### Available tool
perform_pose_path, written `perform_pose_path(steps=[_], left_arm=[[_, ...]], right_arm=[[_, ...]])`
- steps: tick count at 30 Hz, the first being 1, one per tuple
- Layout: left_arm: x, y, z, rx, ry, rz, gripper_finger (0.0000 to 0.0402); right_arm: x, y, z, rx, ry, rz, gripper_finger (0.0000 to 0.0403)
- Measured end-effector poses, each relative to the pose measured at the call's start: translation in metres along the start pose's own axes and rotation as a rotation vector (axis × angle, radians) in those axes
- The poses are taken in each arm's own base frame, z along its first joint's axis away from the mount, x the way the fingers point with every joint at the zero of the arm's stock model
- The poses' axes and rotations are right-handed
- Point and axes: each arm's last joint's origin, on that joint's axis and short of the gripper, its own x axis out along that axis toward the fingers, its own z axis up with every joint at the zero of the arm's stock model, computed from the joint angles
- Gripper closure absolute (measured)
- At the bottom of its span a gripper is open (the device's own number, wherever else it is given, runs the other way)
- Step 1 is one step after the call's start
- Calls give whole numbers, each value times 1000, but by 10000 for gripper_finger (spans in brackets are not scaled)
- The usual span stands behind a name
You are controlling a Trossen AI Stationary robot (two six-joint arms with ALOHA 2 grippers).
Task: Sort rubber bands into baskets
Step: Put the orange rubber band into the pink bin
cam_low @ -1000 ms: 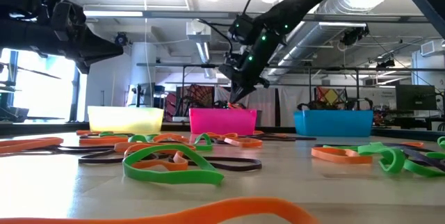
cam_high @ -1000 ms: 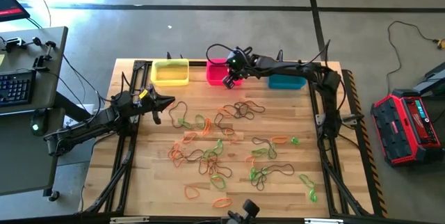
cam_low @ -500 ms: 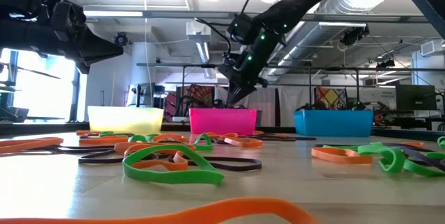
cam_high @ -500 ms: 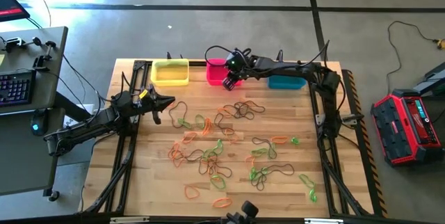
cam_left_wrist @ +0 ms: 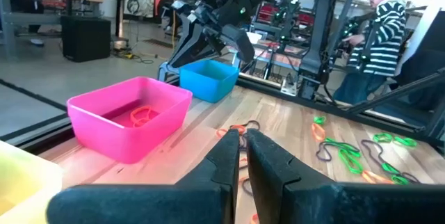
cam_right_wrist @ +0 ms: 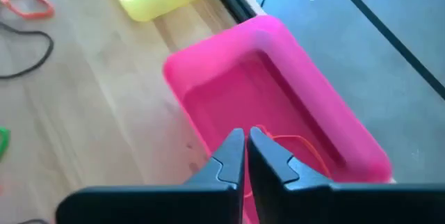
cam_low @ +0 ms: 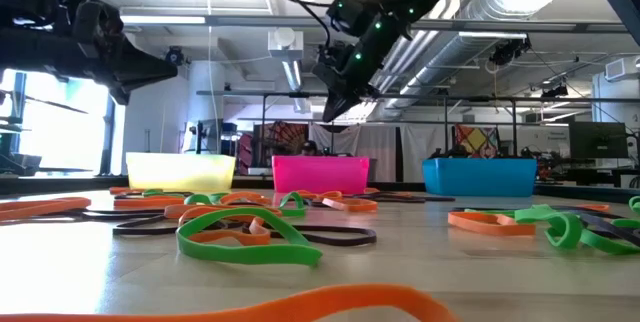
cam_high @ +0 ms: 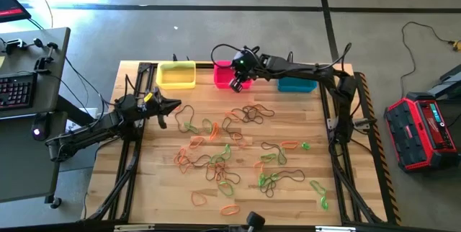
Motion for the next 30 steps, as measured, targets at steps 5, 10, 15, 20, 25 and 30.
perform_pose_path(steps=[5,10,15,20,25,30], left_arm=[[0,0,0,36,0,-10,399],[0,-1,0,83,5,-49,398],[0,-3,0,107,11,-97,398],[0,-3,0,57,12,-87,398],[0,-3,0,73,12,-89,398],[0,-4,-1,73,21,-134,398]], right_arm=[[-3,23,3,-30,-37,24,400],[-9,50,7,-79,-106,66,402],[-12,64,8,-104,-136,89,402],[-6,71,2,-78,-198,113,403],[7,84,-16,1,-323,197,403],[1,88,-35,23,-383,173,403]])
